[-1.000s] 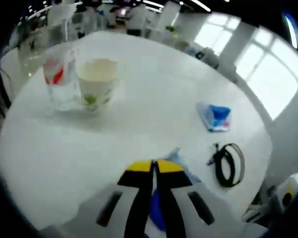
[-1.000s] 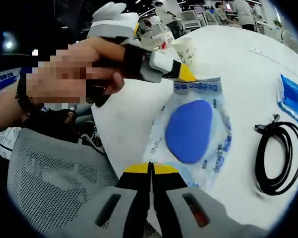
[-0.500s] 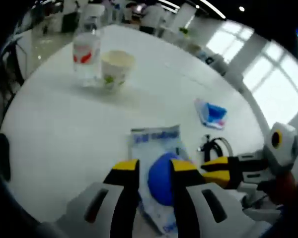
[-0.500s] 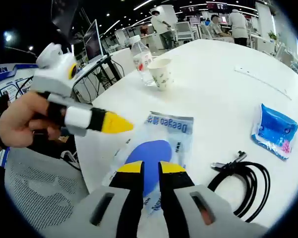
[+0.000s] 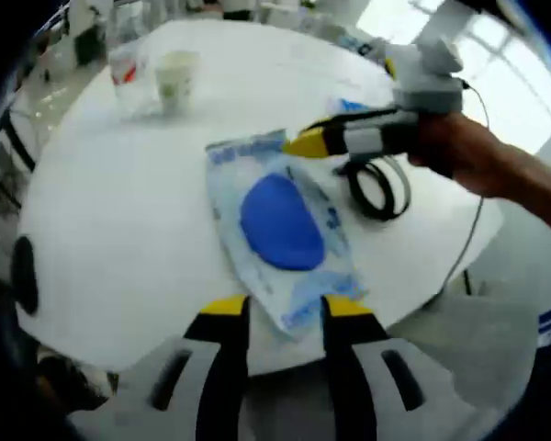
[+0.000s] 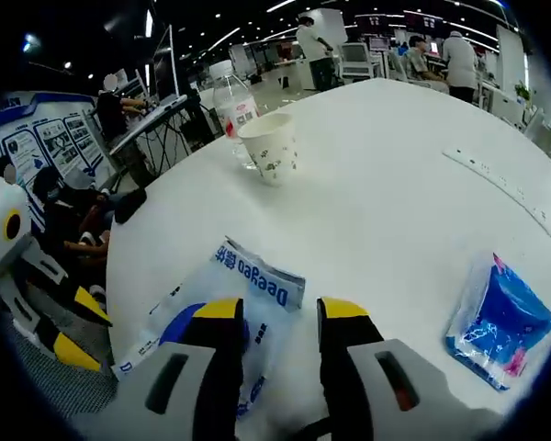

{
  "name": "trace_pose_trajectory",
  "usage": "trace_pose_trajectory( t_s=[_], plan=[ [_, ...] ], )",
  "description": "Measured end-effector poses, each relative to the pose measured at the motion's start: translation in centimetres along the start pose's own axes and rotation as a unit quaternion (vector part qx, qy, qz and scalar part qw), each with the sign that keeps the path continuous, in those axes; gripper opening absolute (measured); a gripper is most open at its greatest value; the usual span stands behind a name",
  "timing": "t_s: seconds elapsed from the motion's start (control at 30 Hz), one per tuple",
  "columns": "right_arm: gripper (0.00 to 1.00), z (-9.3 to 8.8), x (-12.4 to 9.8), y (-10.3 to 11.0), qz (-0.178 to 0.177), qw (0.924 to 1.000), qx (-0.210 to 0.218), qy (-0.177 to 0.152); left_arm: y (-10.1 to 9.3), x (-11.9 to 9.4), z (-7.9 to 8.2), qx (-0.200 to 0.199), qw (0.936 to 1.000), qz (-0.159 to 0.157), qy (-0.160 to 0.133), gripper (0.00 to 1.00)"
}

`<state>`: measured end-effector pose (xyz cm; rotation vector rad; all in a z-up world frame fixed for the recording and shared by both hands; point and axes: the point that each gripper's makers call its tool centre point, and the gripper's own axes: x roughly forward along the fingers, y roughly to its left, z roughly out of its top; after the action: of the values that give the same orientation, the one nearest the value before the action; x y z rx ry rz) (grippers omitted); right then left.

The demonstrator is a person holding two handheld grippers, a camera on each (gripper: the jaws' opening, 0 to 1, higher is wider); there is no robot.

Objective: Arrange the tabletop items into an orderly group along one side of the table until the central work area is clear of visible clutter.

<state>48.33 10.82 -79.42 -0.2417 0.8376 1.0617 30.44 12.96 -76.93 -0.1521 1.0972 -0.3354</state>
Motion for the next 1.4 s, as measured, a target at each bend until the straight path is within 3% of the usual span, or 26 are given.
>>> trace_pose_trajectory(
  t_s=[0.03,0.1,0.17,0.2,0.3,0.33,0.43,0.53,0.63,0.77,0.87,1.07,1.17,1.3,1.4],
  plan=[
    [0.33,0.0,0.3,-0.2,0.001,1.0000,0.002,0.000,-1.4,0.2,0.5,0.016,0.9987,-0.045,-0.015,0.32],
    [0.33,0.1,0.9,-0.3,0.009,0.9999,0.013,0.003,-2.6,0.0,0.5,0.051,0.9952,-0.082,-0.016,0.33],
    [0.33,0.0,1.4,-0.2,0.014,0.9998,0.009,0.007,-2.6,-0.1,0.3,0.116,0.9899,-0.082,-0.007,0.32],
    [0.32,0.0,1.6,0.0,0.017,0.9998,0.007,0.009,-2.5,0.1,0.5,0.160,0.9841,-0.077,-0.009,0.32],
    [0.31,-0.3,2.2,0.4,0.025,0.9995,0.000,0.020,-2.8,0.5,-0.6,0.219,0.9720,-0.083,0.021,0.31],
    [0.30,-0.5,2.3,0.5,0.026,0.9994,-0.004,0.024,-2.8,0.8,-1.0,0.246,0.9651,-0.084,0.035,0.30],
    [0.25,-0.1,2.6,0.4,0.020,0.9995,-0.013,0.022,-2.4,1.4,-2.0,0.294,0.9510,-0.076,0.058,0.26],
    [0.25,0.1,2.8,0.3,0.012,0.9997,-0.006,0.020,-2.9,2.1,-2.5,0.312,0.9447,-0.083,0.056,0.23],
    [0.24,0.3,2.8,0.3,0.005,0.9994,-0.026,0.023,-2.0,2.6,-2.9,0.346,0.9338,-0.061,0.067,0.15],
    [0.15,0.4,2.4,0.3,0.005,0.9991,-0.036,0.021,-1.4,2.7,-2.6,0.346,0.9341,-0.049,0.071,0.05],
    [0.12,0.5,1.7,0.4,0.007,0.9991,-0.039,0.017,-1.2,2.8,-2.4,0.329,0.9404,-0.047,0.073,0.03],
    [0.07,0.2,-0.1,-0.3,0.005,0.9993,-0.034,0.012,-0.5,2.7,-1.9,0.336,0.9383,-0.036,0.075,0.01],
    [0.04,-0.1,-1.6,-0.7,-0.001,0.9992,-0.038,0.009,0.4,2.8,-1.2,0.312,0.9470,-0.026,0.069,0.01],
    [0.02,-0.5,-4.1,-2.0,-0.020,0.9997,-0.006,-0.008,2.5,2.8,0.4,0.261,0.9642,0.002,0.047,0.01],
    [0.02,-1.2,-5.6,-2.5,-0.032,0.9994,0.006,-0.013,4.1,2.8,1.9,0.230,0.9724,0.020,0.034,0.02]
  ],
)
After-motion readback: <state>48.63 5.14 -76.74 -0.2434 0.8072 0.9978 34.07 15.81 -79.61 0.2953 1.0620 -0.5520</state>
